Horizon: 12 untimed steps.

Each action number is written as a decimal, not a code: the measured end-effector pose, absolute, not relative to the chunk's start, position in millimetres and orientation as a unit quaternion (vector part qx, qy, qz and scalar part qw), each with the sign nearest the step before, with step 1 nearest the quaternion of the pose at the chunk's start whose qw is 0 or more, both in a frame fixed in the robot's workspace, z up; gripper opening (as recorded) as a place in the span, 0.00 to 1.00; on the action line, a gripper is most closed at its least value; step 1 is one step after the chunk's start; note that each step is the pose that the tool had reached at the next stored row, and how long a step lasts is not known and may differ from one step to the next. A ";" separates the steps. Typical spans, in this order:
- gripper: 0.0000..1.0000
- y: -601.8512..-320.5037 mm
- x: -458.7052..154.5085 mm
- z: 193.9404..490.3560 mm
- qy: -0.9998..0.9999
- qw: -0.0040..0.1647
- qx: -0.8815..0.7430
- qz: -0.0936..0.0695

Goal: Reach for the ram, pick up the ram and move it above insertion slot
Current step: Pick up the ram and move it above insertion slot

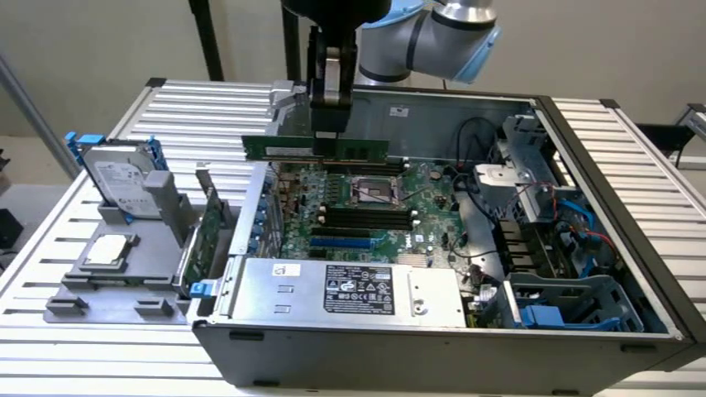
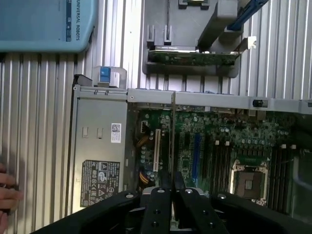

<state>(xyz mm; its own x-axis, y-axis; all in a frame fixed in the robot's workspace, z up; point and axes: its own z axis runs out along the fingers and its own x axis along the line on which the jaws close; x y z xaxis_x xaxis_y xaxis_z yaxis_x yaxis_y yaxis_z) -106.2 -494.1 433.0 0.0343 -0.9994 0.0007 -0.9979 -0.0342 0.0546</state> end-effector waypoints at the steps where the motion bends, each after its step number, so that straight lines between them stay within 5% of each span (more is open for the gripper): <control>1: 0.14 -490.0 -104.2 432.3 -0.695 0.020 0.719 -0.019; 12: 0.14 -446.3 -79.9 416.7 -0.695 0.020 0.719 -0.018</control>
<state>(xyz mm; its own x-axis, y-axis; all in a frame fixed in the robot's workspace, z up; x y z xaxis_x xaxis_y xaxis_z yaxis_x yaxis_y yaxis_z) -79.9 -446.3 416.7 0.0344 -0.9994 0.0022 -0.9979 -0.0342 0.0546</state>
